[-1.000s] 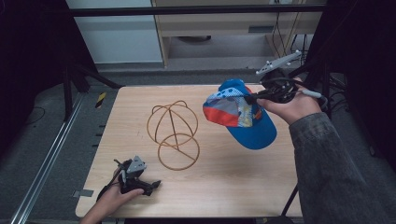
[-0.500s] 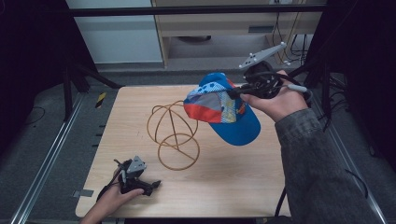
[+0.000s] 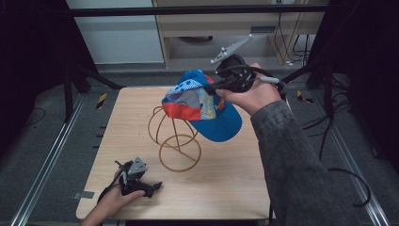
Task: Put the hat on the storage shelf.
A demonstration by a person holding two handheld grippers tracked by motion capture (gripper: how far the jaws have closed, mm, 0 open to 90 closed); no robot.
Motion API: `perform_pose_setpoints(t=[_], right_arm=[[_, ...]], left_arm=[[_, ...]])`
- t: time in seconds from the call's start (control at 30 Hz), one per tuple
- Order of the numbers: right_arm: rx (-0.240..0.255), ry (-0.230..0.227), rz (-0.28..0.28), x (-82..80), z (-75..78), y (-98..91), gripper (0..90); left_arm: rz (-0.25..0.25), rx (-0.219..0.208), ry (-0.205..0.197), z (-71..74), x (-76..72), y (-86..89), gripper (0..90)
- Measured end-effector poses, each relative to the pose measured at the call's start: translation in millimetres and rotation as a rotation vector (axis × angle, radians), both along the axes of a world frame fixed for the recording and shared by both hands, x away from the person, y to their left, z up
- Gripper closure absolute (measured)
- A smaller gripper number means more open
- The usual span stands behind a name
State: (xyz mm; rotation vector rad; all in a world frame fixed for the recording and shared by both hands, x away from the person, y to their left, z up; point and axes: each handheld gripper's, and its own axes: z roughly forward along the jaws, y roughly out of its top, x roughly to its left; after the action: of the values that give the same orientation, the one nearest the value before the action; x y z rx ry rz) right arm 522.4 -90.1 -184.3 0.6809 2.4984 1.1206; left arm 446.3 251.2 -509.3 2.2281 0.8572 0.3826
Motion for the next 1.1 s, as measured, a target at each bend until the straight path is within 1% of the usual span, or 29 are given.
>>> perform_pose_setpoints(t=[0.13, 0.17, 0.23, 0.3, 0.47, 0.67, 0.9, 1.1], right_arm=[[0.005, -0.002, 0.008, 3.4, 3.3, 9.0, 90.0], [0.001, -0.001, 0.014, 6.6, 5.0, 15.7, 90.0], [-0.002, 0.0, 0.014, 7.2, 5.6, 18.1, 90.0], [-0.013, -0.005, 0.02, 9.9, 6.6, 27.2, 90.0], [-0.021, 0.002, 0.032, 14.1, 7.0, 36.4, 90.0], [-0.048, 0.008, 0.045, 17.7, 3.0, 49.6, 90.0], [-0.057, 0.014, 0.051, 21.2, -1.4, 59.2, 90.0], [-0.072, 0.023, 0.068, 23.6, -5.3, 70.5, 90.0]], left_arm=[[0.0, 0.001, -0.001, 0.0, 0.0, 0.0, 0.0], [-0.001, 0.002, -0.002, 0.1, 0.1, 0.1, 0.0], [-0.001, 0.002, -0.002, 0.1, 0.1, 0.1, 0.0], [-0.001, 0.002, -0.002, 0.1, 0.1, 0.1, 0.0], [0.002, -0.001, -0.003, -0.1, 0.1, 0.0, 0.0], [0.0, 0.002, -0.003, 0.1, 0.2, 0.1, 0.0], [0.002, 0.0, -0.003, -0.1, 0.1, -0.1, 0.0], [0.002, -0.003, -0.002, -0.1, 0.1, -0.2, 0.0]])
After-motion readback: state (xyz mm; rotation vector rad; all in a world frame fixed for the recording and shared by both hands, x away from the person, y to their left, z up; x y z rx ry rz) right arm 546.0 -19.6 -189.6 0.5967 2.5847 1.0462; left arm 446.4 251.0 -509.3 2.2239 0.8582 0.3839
